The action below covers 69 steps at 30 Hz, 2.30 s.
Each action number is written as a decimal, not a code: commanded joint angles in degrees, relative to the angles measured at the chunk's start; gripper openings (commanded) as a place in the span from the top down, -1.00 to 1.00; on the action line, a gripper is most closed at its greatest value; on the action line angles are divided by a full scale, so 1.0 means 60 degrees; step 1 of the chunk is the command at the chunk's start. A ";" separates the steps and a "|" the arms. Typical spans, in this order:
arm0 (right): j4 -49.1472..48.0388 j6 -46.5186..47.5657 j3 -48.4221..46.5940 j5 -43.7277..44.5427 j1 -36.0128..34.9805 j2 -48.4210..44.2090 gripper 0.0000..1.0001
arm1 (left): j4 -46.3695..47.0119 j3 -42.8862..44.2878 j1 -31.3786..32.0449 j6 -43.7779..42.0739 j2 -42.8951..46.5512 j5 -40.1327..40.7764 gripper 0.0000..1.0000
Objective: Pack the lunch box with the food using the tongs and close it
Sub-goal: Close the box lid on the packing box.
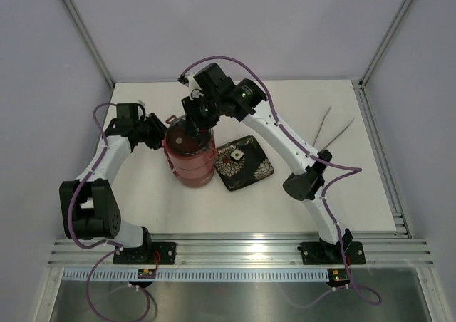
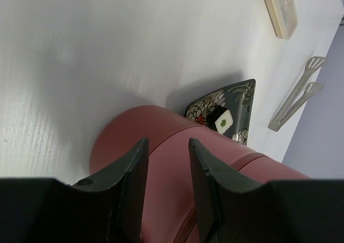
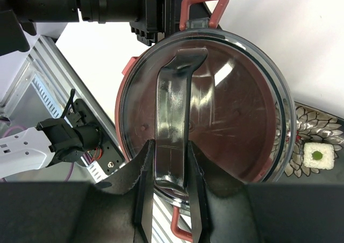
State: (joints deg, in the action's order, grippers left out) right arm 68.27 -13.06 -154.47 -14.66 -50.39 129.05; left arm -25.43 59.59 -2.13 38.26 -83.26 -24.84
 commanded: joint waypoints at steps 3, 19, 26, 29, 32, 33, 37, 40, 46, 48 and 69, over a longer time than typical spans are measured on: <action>-0.0084 0.0082 0.0111 -0.0150 -0.0185 -0.0034 0.92 | 0.0342 0.0073 0.0267 0.0142 -0.0141 -0.0562 0.24; 0.0047 -0.0196 0.0858 -0.0604 -0.0420 -0.0400 0.99 | 0.0283 0.0161 0.0282 0.0127 -0.0346 -0.0343 0.26; 0.0091 -0.0240 0.1063 -0.0678 -0.0478 -0.0635 1.00 | 0.0298 0.0160 0.0282 0.0142 -0.0376 -0.0299 0.27; 0.0077 -0.0226 0.1048 -0.0546 -0.0464 -0.0679 1.00 | 0.0283 0.0190 0.0282 0.0142 -0.0376 -0.0255 0.27; 0.0135 -0.0240 0.0917 -0.0458 -0.0464 -0.0592 1.00 | 0.0283 0.0233 0.0282 0.0142 -0.0405 -0.0255 0.27; 0.0164 -0.0240 0.0931 -0.0443 -0.0464 -0.0562 1.00 | 0.0269 0.0248 0.0282 0.0142 -0.0419 -0.0254 0.27; 0.0179 -0.0211 0.0946 -0.0224 -0.0464 -0.0664 1.00 | 0.0240 0.0292 0.0282 0.0127 -0.0434 -0.0225 0.27; 0.0165 -0.0138 0.0844 0.0069 -0.0464 -0.0752 1.00 | 0.0240 0.0278 0.0282 0.0142 -0.0449 -0.0225 0.27; 0.0179 -0.0138 0.0682 0.0143 -0.0464 -0.0971 1.00 | 0.0225 0.0263 0.0282 0.0127 -0.0449 -0.0196 0.28; 0.0150 -0.0123 0.0653 0.0114 -0.0464 -0.1030 1.00 | 0.0210 0.0278 0.0282 0.0127 -0.0434 -0.0196 0.28; 0.0106 -0.0240 0.1224 -0.0897 -0.0464 -0.0753 1.00 | 0.0254 0.0014 0.0282 0.0171 -0.0215 -0.0152 0.28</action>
State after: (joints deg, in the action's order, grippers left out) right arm 66.50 -15.27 -148.09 -17.74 -51.92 125.84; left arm -24.51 59.61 -0.73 39.11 -85.69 -25.10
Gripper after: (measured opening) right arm 0.315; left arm 0.362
